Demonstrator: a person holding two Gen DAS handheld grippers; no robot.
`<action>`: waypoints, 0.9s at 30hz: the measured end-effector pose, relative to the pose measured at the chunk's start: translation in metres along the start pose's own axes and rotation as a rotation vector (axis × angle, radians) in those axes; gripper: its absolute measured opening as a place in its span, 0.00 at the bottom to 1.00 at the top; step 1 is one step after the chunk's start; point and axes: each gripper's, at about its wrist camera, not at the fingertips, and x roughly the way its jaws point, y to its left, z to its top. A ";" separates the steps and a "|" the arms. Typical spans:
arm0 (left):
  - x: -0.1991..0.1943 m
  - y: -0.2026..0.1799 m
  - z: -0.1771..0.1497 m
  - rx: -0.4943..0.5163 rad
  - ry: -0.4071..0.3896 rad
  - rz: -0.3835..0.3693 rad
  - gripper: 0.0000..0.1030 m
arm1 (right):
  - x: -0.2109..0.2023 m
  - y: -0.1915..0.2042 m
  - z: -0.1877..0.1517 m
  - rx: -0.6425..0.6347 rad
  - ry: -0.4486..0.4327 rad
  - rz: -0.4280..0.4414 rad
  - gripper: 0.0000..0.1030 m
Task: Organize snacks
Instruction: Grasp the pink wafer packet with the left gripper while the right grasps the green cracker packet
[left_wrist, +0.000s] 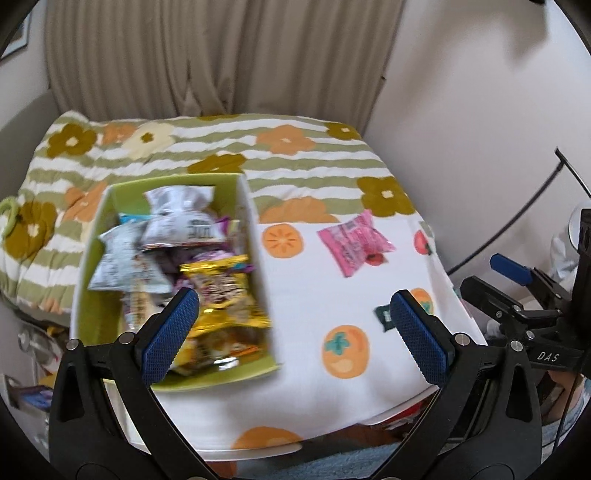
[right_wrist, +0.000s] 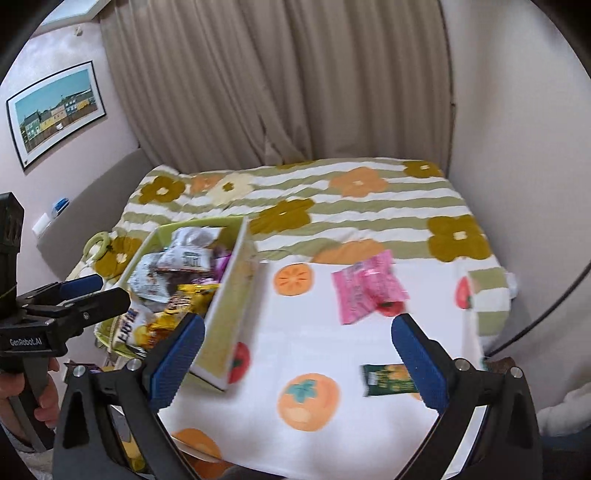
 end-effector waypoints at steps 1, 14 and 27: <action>0.004 -0.012 0.001 0.010 0.004 -0.005 1.00 | -0.004 -0.006 -0.002 0.003 -0.004 -0.005 0.98; 0.097 -0.110 0.025 0.181 0.148 -0.044 1.00 | -0.010 -0.107 -0.026 0.069 0.040 -0.101 0.98; 0.265 -0.164 0.069 0.618 0.452 -0.005 1.00 | 0.072 -0.140 -0.060 0.145 0.217 -0.142 0.98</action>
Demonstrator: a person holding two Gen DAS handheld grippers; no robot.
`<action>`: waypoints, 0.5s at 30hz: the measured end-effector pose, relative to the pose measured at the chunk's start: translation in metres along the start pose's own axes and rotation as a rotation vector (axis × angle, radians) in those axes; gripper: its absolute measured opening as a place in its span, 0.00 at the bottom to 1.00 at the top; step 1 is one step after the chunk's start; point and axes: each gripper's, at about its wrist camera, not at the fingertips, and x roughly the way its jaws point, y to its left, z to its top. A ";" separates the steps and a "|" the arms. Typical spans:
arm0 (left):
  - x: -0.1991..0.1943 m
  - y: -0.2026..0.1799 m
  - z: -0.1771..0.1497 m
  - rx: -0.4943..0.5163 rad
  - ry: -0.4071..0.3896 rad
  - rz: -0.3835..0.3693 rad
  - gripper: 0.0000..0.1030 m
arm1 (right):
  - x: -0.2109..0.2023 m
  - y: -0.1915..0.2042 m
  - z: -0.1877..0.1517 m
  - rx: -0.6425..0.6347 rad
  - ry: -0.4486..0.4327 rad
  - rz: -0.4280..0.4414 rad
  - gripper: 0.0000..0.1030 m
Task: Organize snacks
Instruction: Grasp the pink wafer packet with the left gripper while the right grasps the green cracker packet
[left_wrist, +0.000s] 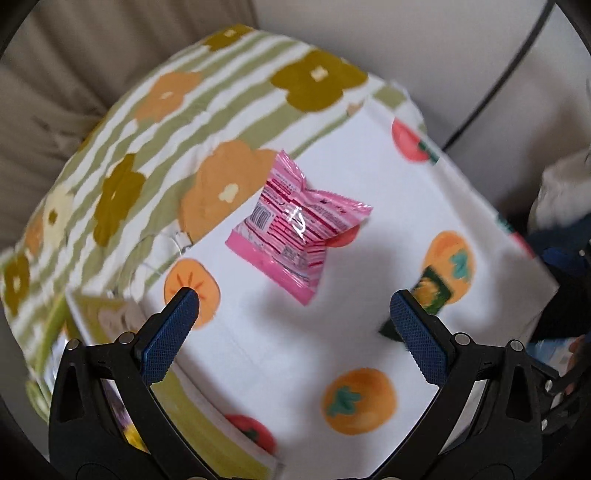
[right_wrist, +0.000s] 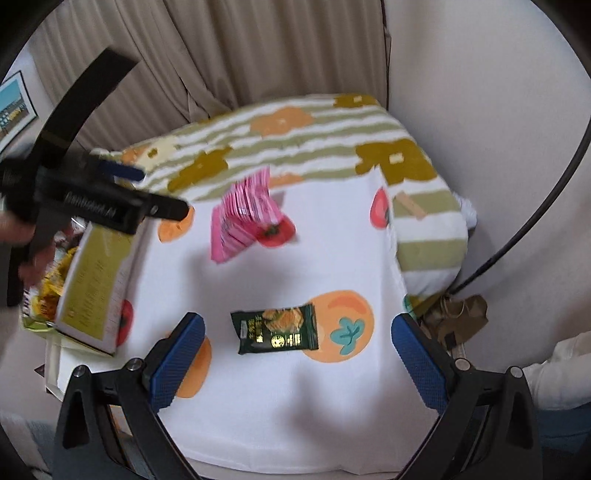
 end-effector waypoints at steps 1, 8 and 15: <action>0.010 0.000 0.005 0.024 0.021 -0.002 1.00 | 0.007 0.001 -0.001 0.004 0.011 0.002 0.98; 0.064 0.004 0.033 0.142 0.101 -0.015 1.00 | 0.057 0.018 -0.009 -0.012 0.084 -0.031 0.98; 0.102 0.006 0.049 0.188 0.124 -0.049 1.00 | 0.095 0.019 -0.022 0.054 0.131 -0.031 0.97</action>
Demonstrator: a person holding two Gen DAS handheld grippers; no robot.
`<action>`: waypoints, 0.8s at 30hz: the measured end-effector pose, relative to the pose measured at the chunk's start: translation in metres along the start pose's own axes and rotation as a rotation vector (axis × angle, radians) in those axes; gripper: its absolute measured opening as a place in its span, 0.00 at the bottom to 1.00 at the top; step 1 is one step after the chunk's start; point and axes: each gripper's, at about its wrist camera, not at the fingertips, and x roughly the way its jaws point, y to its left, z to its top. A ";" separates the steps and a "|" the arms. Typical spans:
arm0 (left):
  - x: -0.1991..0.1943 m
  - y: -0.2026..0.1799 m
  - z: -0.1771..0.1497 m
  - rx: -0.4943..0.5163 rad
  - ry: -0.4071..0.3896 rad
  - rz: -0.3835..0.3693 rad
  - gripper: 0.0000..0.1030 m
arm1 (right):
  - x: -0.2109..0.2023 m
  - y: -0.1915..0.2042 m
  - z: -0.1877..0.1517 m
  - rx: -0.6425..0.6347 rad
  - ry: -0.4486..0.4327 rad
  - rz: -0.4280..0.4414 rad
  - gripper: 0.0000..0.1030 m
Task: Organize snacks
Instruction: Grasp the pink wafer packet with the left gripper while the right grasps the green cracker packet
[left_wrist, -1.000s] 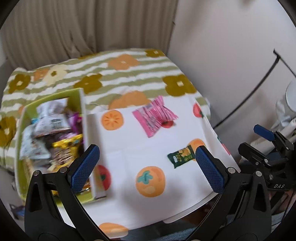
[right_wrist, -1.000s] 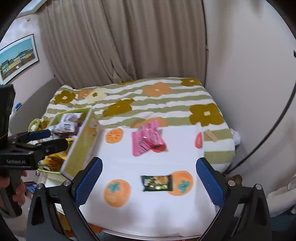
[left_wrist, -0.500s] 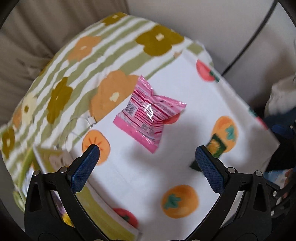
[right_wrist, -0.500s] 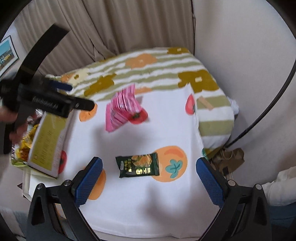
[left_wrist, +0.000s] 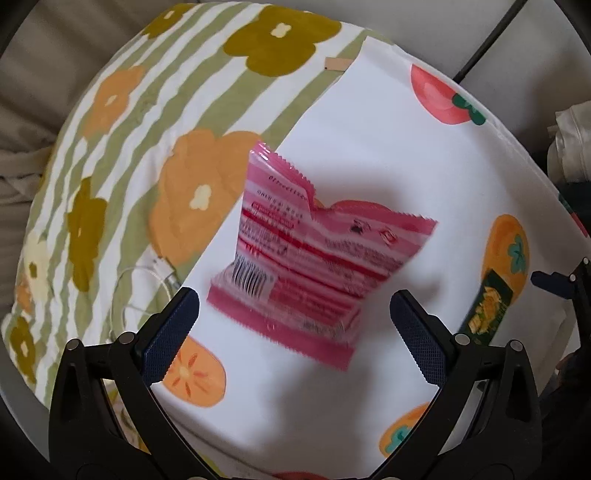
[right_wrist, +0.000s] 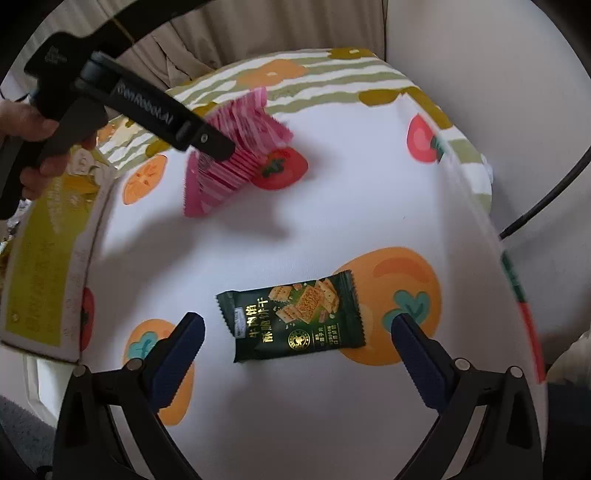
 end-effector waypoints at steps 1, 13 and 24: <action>0.006 0.001 0.002 0.004 0.004 -0.004 1.00 | 0.005 0.001 0.000 0.002 0.007 -0.011 0.97; 0.041 0.013 0.011 -0.013 0.012 -0.069 0.90 | 0.028 0.013 -0.001 -0.054 0.023 -0.069 0.90; 0.034 0.008 0.008 -0.006 -0.034 -0.085 0.75 | 0.030 0.021 -0.001 -0.098 -0.010 -0.061 0.66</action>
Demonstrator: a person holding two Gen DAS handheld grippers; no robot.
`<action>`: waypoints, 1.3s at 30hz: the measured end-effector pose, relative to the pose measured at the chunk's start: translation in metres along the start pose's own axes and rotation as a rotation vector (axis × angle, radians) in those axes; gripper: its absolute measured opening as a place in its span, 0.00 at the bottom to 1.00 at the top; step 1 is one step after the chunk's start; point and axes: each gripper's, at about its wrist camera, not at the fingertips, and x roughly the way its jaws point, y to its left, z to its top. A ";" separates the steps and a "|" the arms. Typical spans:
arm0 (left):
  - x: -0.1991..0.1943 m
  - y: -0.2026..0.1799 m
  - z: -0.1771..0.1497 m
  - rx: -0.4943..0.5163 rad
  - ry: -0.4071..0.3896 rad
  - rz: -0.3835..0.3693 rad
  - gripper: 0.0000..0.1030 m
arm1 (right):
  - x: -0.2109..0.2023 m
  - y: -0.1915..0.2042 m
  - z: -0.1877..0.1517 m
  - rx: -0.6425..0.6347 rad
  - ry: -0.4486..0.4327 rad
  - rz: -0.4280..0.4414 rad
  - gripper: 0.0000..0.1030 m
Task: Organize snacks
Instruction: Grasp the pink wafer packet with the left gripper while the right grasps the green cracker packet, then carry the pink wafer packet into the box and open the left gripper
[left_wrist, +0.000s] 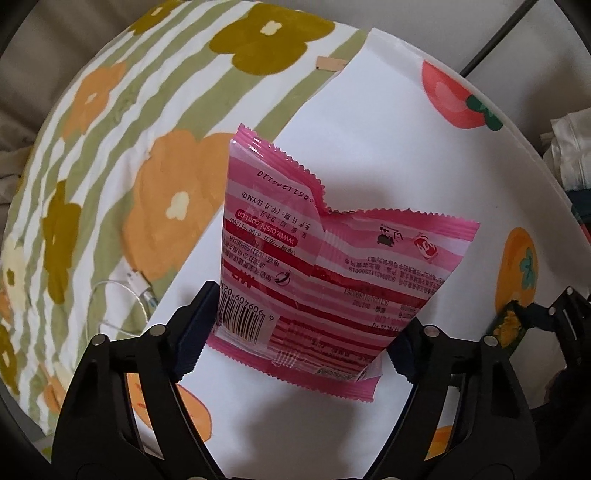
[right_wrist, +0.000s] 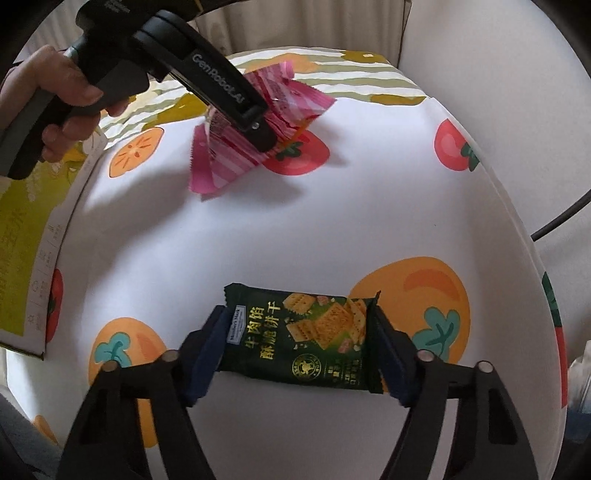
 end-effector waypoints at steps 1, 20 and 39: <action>-0.001 -0.001 0.000 0.000 0.000 -0.007 0.74 | 0.000 0.000 0.001 0.005 -0.001 0.004 0.63; -0.118 -0.034 -0.011 -0.097 -0.155 0.043 0.67 | -0.087 -0.036 0.014 0.036 -0.138 0.044 0.62; -0.289 -0.033 -0.213 -0.555 -0.383 0.251 0.67 | -0.211 0.031 0.053 -0.264 -0.326 0.272 0.62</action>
